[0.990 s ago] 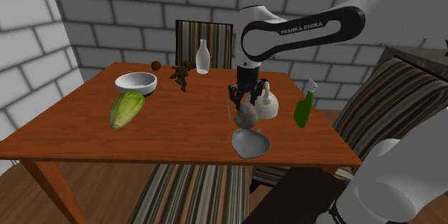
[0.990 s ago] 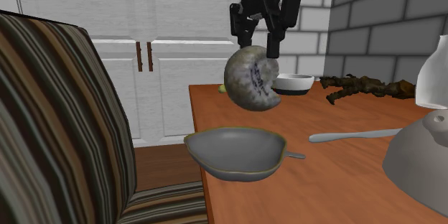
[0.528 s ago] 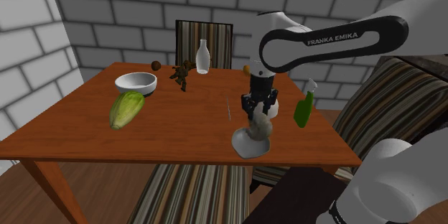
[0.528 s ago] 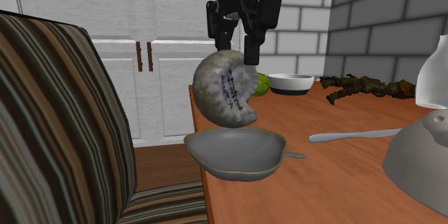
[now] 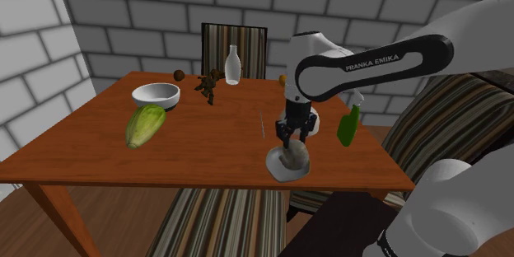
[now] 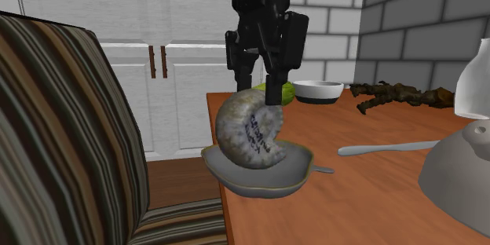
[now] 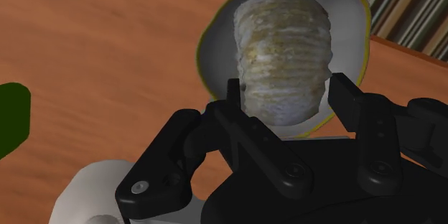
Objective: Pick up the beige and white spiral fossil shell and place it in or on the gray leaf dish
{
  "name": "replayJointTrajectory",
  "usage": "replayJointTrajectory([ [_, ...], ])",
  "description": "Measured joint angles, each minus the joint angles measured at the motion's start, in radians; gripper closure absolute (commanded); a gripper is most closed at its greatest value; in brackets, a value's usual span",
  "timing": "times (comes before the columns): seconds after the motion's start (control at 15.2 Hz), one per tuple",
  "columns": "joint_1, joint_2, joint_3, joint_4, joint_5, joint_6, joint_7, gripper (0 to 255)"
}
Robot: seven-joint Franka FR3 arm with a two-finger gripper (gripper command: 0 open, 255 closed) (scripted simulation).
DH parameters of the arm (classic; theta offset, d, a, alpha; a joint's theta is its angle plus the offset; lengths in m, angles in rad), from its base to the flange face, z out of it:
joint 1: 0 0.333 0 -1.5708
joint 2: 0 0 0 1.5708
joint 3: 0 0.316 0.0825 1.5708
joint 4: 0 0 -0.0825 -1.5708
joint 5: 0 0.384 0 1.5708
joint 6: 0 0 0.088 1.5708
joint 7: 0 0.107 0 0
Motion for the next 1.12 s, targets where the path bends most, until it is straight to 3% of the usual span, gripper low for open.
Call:
replayJointTrajectory([
  [0.4,0.000,0.034,0.004,-0.043,-0.001,0.085,0.004,255],
  [0.79,0.000,0.035,0.005,-0.049,-0.001,0.094,0.004,255],
  [0.86,0.000,0.037,0.005,-0.048,-0.001,0.095,0.004,0],
  [1.12,0.000,0.040,0.005,-0.056,-0.001,0.097,0.004,0],
])
